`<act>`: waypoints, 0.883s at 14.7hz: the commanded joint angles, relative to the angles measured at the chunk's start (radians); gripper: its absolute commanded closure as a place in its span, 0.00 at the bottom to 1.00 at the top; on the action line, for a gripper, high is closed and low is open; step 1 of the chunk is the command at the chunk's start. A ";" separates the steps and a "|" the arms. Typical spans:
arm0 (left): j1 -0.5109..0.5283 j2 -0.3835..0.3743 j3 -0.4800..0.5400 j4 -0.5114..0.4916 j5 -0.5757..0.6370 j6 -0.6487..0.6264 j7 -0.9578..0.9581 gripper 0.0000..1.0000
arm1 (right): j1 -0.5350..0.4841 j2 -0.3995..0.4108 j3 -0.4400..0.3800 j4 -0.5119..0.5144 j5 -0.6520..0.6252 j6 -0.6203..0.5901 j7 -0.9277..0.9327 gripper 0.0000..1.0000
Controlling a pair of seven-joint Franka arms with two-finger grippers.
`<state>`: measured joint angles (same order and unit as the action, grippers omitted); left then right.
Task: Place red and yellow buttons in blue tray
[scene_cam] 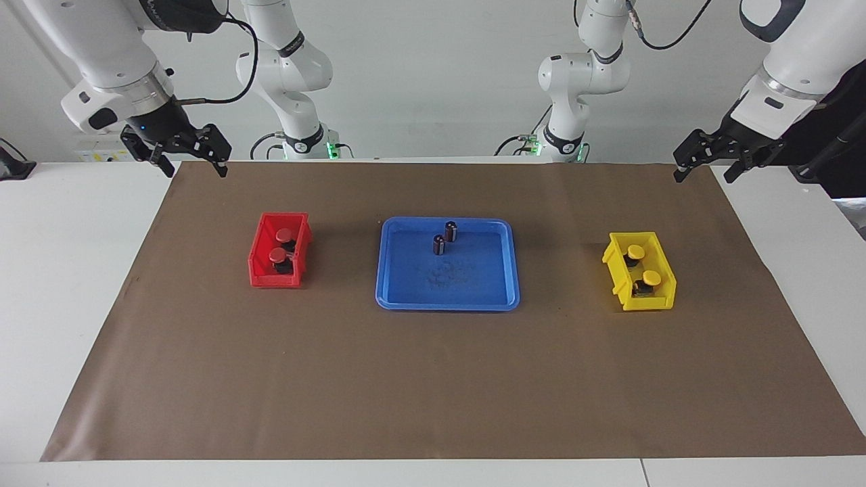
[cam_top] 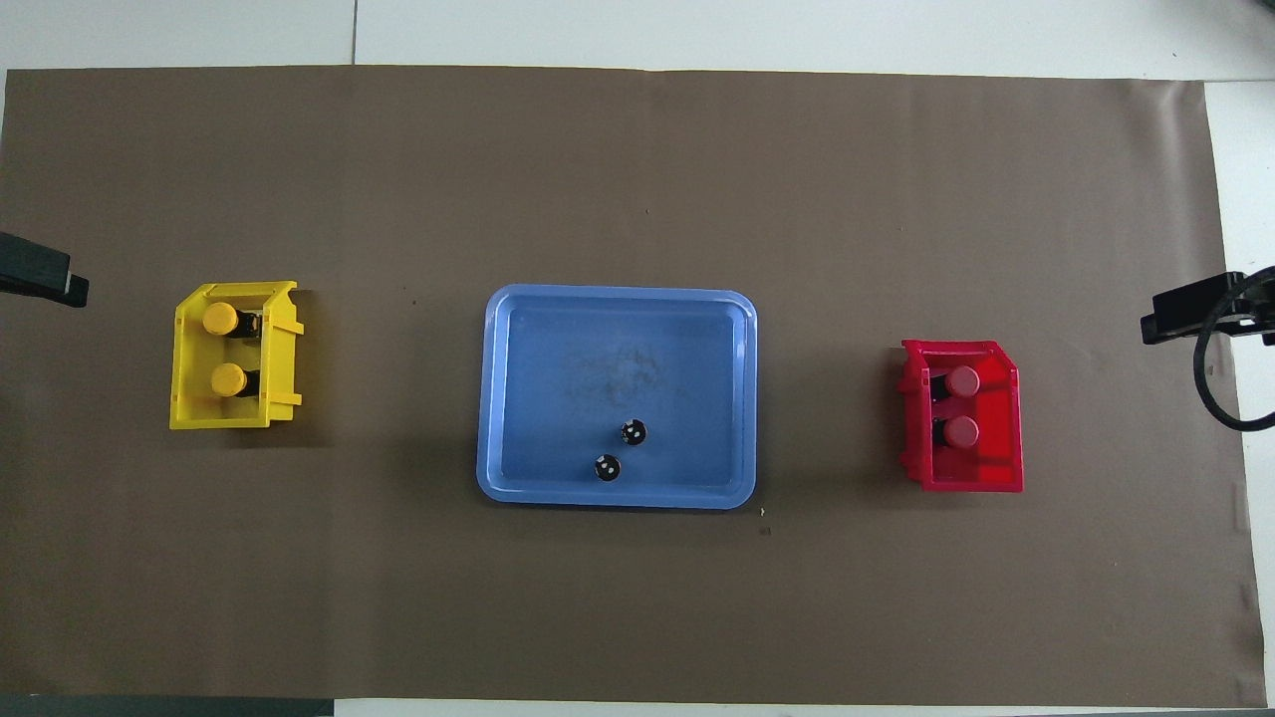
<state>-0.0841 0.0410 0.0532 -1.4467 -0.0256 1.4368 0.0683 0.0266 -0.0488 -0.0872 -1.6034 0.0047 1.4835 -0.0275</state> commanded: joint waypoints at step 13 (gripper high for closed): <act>0.006 -0.027 0.001 -0.029 -0.008 -0.009 0.011 0.00 | 0.003 -0.065 0.009 -0.122 -0.008 0.061 -0.020 0.00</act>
<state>-0.0841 0.0410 0.0531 -1.4467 -0.0256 1.4364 0.0683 0.0319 -0.0578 -0.0871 -1.6339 0.0047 1.4893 -0.0291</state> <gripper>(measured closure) 0.000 0.000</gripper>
